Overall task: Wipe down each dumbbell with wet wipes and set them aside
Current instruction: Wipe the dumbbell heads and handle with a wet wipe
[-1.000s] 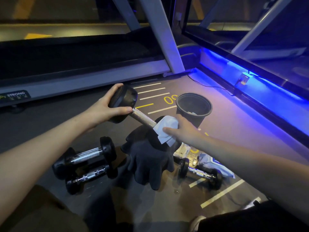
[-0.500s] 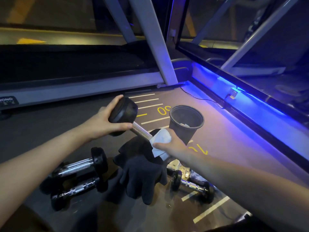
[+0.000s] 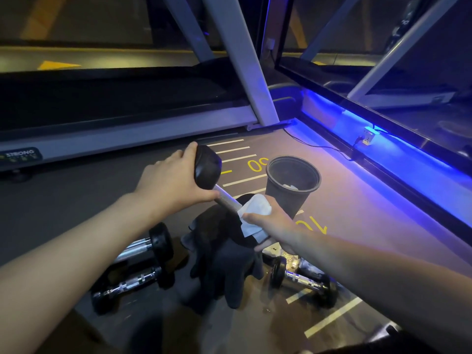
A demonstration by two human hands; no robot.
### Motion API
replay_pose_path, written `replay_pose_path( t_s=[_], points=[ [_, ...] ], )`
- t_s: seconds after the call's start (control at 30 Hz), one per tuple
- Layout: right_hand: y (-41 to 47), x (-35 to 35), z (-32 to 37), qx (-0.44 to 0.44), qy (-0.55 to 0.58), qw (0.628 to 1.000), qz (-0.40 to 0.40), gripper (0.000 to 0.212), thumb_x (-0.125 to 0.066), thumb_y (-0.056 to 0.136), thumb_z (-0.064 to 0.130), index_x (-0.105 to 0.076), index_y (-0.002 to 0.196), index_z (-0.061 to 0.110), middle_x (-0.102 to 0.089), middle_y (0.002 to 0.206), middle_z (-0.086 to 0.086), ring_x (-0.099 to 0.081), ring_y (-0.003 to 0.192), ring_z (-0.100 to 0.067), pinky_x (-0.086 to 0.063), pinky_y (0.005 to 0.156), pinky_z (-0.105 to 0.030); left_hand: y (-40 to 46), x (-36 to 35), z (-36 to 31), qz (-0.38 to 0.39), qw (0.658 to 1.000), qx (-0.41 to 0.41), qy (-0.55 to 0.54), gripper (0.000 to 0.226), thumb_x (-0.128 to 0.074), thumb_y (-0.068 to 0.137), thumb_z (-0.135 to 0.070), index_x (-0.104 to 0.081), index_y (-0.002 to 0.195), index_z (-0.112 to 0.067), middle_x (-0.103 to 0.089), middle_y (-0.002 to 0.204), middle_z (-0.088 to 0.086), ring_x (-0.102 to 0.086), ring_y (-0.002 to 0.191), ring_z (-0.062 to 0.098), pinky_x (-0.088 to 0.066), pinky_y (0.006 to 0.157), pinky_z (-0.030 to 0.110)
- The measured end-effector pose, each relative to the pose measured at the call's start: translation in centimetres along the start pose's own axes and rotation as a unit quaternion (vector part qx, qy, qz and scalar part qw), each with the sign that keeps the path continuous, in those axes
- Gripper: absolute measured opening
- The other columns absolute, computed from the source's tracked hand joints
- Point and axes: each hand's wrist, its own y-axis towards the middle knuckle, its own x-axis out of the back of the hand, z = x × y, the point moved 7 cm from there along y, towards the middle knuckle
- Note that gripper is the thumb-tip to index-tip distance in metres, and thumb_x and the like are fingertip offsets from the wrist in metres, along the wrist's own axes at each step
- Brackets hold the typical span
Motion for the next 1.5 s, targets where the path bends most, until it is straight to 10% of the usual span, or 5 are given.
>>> replay_pose_path(
  t_s=[0.2, 0.43, 1.0, 1.2, 1.5],
  points=[
    [0.4, -0.3, 0.8, 0.028, 0.011, 0.999, 0.014, 0.07, -0.08, 0.078, 0.033, -0.04, 0.133, 0.049, -0.048, 0.13, -0.001, -0.061, 0.105, -0.035, -0.061, 0.058, -0.047, -0.2, -0.2, 0.1, 0.013, 0.999, -0.009, 0.028, 0.118, -0.073, 0.074, -0.066, 0.016, 0.15, -0.059, -0.04, 0.154, 0.018, -0.056, 0.122, 0.046, -0.048, 0.097, 0.046],
    [0.3, -1.0, 1.6, 0.041, 0.016, 0.999, 0.005, 0.064, -0.079, 0.075, 0.033, -0.046, 0.128, 0.049, -0.05, 0.127, -0.003, -0.063, 0.104, -0.036, -0.061, 0.057, -0.052, -0.2, -1.1, 2.2, 0.008, 1.0, -0.01, -0.019, 0.079, -0.075, 0.074, -0.05, -0.031, 0.139, -0.057, -0.051, 0.119, 0.002, -0.062, 0.103, 0.035, -0.051, 0.085, 0.041],
    [-1.2, -3.8, 4.6, 0.093, -0.155, 0.98, -0.088, 0.061, -0.066, 0.078, 0.026, -0.042, 0.132, 0.041, -0.059, 0.108, -0.006, -0.065, 0.074, -0.022, -0.05, 0.039, -0.028, -3.6, -3.9, 8.6, 0.011, 0.982, 0.063, -0.176, 0.075, -0.079, 0.071, -0.024, -0.053, 0.137, -0.049, -0.051, 0.113, -0.004, -0.057, 0.118, 0.027, -0.046, 0.1, 0.032],
    [-1.4, -6.5, 6.3, 0.145, -0.239, 0.956, -0.093, 0.07, -0.064, 0.064, 0.04, -0.043, 0.13, 0.048, -0.065, 0.113, 0.001, -0.065, 0.097, -0.029, -0.057, 0.078, -0.04, -6.9, -3.6, 11.6, -0.016, 0.969, 0.099, -0.226, 0.071, -0.083, 0.07, -0.023, -0.055, 0.131, -0.047, -0.059, 0.12, 0.001, -0.059, 0.112, 0.022, -0.045, 0.098, 0.028],
    [-4.3, -13.2, 7.8, 0.176, -0.271, 0.945, -0.052, 0.068, -0.066, 0.071, 0.033, -0.042, 0.134, 0.046, -0.067, 0.114, -0.001, -0.063, 0.092, -0.025, -0.05, 0.072, -0.031, -13.7, -1.2, 16.9, -0.051, 0.957, 0.162, -0.236, 0.069, -0.08, 0.07, -0.028, -0.053, 0.128, -0.053, -0.055, 0.122, -0.006, -0.058, 0.114, 0.018, -0.045, 0.099, 0.027]
  ],
)
